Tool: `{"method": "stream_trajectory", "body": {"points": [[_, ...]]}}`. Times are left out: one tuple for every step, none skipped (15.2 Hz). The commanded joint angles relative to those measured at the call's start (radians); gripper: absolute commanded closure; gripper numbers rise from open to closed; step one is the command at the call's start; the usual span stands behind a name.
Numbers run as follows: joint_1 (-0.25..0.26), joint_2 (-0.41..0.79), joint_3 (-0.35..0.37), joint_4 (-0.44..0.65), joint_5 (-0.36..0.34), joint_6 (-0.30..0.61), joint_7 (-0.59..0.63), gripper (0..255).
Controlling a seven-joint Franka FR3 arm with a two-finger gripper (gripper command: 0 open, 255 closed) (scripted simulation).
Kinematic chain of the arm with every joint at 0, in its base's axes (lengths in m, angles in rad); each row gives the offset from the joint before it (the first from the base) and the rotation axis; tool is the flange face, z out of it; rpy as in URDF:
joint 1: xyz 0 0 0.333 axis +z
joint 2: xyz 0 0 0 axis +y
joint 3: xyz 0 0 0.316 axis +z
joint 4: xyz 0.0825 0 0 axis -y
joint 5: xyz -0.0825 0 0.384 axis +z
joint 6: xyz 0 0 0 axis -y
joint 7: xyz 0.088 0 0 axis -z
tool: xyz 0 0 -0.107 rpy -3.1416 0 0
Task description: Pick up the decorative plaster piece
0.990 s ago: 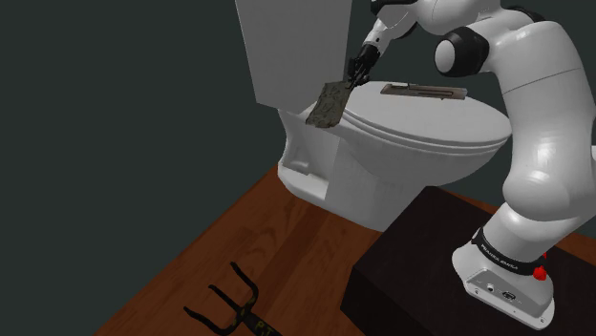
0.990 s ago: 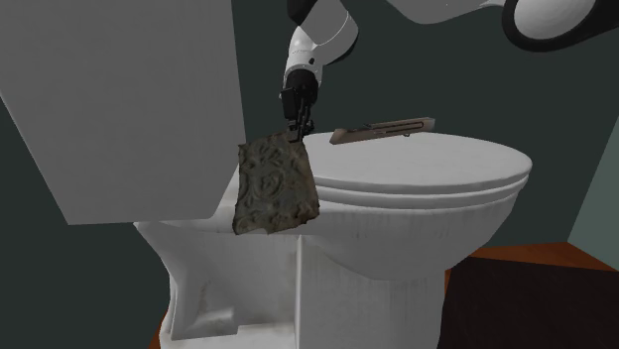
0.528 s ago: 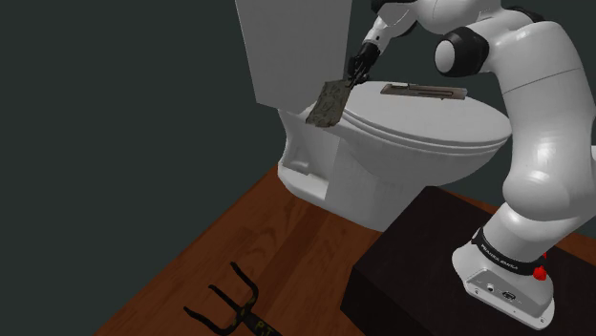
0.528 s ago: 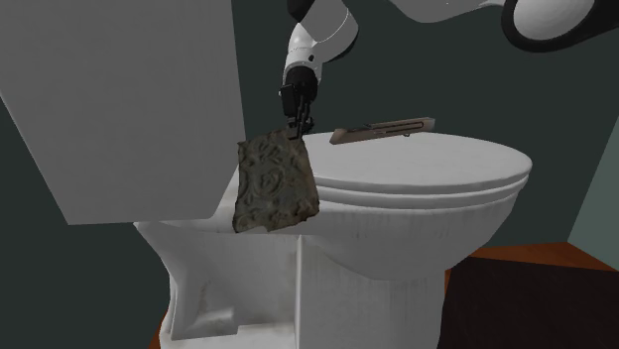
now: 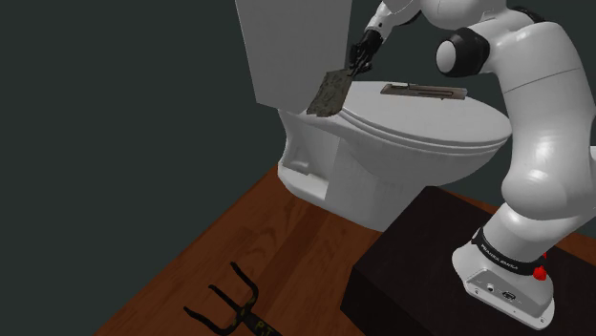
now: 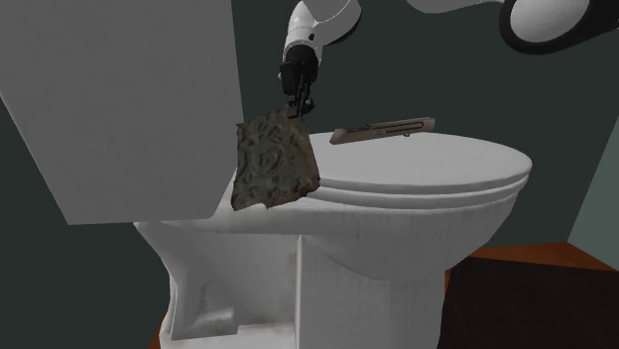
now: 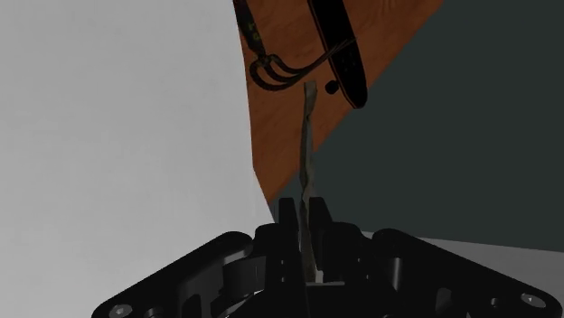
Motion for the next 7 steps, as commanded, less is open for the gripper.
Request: {"method": "stream_trajectory", "body": {"points": [[-0.011, 0.011, 0.005, 0.043, 0.008, -0.022, 0.023, 255], [-0.016, 0.016, 0.008, 0.064, 0.013, -0.034, 0.035, 255], [-0.022, 0.023, 0.012, 0.088, 0.018, -0.046, 0.048, 255], [-0.028, 0.030, 0.016, 0.113, 0.023, -0.058, 0.062, 255], [-0.035, 0.039, 0.020, 0.141, 0.029, -0.070, 0.077, 255], [-0.036, 0.040, 0.021, 0.146, 0.030, -0.072, 0.080, 255], [-0.036, 0.040, 0.021, 0.145, 0.029, -0.072, 0.079, 255]]}}
